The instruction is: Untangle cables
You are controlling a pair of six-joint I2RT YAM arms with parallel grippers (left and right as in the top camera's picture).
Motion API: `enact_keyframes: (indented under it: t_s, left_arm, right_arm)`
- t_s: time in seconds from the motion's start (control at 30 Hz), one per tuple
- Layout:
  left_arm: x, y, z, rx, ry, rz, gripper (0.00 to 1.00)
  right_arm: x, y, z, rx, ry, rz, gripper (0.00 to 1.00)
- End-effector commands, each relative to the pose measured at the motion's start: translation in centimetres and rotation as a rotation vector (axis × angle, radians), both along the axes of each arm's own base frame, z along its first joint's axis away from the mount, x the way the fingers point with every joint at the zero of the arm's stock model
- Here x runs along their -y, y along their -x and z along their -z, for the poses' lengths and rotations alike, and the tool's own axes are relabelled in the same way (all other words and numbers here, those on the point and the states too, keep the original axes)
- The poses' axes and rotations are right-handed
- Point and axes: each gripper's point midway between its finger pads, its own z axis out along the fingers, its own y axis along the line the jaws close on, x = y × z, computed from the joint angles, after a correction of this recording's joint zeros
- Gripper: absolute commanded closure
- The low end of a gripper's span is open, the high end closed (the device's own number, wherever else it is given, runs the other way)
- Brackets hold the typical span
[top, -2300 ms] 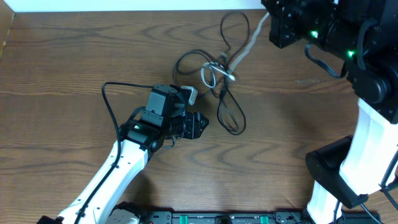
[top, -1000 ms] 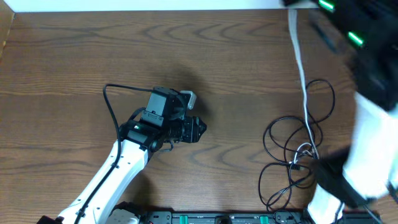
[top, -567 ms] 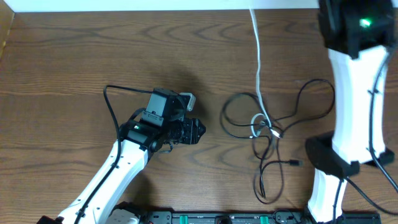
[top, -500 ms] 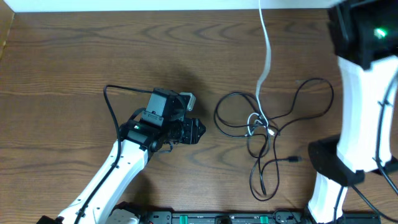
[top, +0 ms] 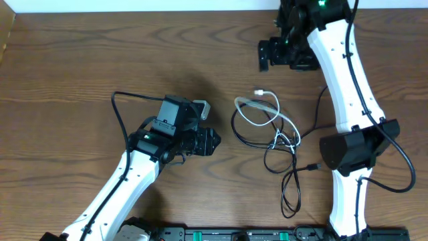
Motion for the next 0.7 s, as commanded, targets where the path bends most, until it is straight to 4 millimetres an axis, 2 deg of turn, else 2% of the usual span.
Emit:
enact_keyframes:
  t_s: [0.0, 0.1, 0.13, 0.27, 0.43, 0.53, 0.67]
  left_arm:
    - [-0.3, 0.1, 0.1, -0.003, -0.016, 0.004, 0.47]
    - [-0.3, 0.2, 0.2, -0.002, -0.018, 0.008, 0.46]
    - [-0.3, 0.2, 0.2, 0.0, -0.02, 0.012, 0.43]
    - [0.2, 0.6, 0.0, 0.035, -0.012, 0.102, 0.39]
    - [4.0, 3.5, -1.4, 0.095, 0.123, 0.402, 0.38]
    - [6.3, 4.9, -0.7, 0.092, 0.123, 0.493, 0.38]
    - [7.8, 4.5, 1.1, 0.117, 0.065, 0.524, 0.38]
  right_arm:
    - [3.0, -0.4, 0.4, 0.028, 0.141, 0.161, 0.01]
    - [3.1, 0.8, 0.3, -0.013, 0.147, 0.093, 0.01]
    - [2.9, 1.0, 0.1, -0.009, 0.145, 0.046, 0.01]
    - [1.7, 2.1, -1.3, 0.011, 0.101, -0.043, 0.01]
    - [2.1, 2.8, -3.6, 0.067, 0.095, -0.038, 0.01]
    - [2.8, 3.0, -5.1, 0.114, 0.094, -0.023, 0.01]
    - [4.1, 2.9, -8.3, 0.235, 0.104, -0.023, 0.01]
